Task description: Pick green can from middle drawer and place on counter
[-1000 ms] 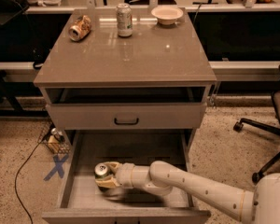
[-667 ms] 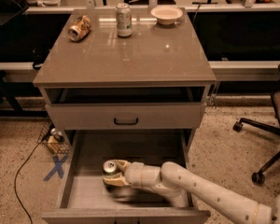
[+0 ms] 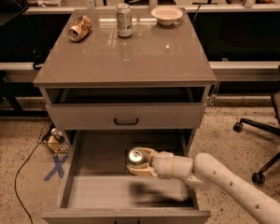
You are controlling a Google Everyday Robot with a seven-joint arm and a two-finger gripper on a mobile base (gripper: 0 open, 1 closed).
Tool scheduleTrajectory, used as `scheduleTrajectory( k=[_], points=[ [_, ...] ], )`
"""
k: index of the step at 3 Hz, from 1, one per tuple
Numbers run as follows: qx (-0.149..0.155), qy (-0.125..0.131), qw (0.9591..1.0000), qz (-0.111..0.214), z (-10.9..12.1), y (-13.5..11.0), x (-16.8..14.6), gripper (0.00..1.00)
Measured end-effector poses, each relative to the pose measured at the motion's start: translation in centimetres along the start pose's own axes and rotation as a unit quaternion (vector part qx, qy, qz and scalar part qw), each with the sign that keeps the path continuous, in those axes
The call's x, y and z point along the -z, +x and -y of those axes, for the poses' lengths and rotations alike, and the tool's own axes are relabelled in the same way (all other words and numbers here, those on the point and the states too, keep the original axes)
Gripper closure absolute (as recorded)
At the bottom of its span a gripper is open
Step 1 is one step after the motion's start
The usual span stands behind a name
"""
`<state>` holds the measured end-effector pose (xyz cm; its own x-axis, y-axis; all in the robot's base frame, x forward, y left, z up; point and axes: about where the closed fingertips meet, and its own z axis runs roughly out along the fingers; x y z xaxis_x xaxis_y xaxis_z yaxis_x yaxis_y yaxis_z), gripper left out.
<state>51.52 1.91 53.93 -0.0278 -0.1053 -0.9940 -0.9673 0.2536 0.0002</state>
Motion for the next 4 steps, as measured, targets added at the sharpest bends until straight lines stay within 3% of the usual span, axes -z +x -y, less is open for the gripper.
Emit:
scheduleTrajectory(
  k=[1,2,3,4],
  points=[
    [0.022,0.016,0.9996,0.001,2.1,-2.8,4.7,1.00],
    [0.050,0.012,0.9986,-0.011,4.2,-6.3,8.8,1.00],
    [0.050,0.012,0.9986,-0.011,4.2,-6.4,8.8,1.00],
    [0.084,0.015,0.9963,-0.003,3.3,-14.0,11.1,1.00]
  ],
)
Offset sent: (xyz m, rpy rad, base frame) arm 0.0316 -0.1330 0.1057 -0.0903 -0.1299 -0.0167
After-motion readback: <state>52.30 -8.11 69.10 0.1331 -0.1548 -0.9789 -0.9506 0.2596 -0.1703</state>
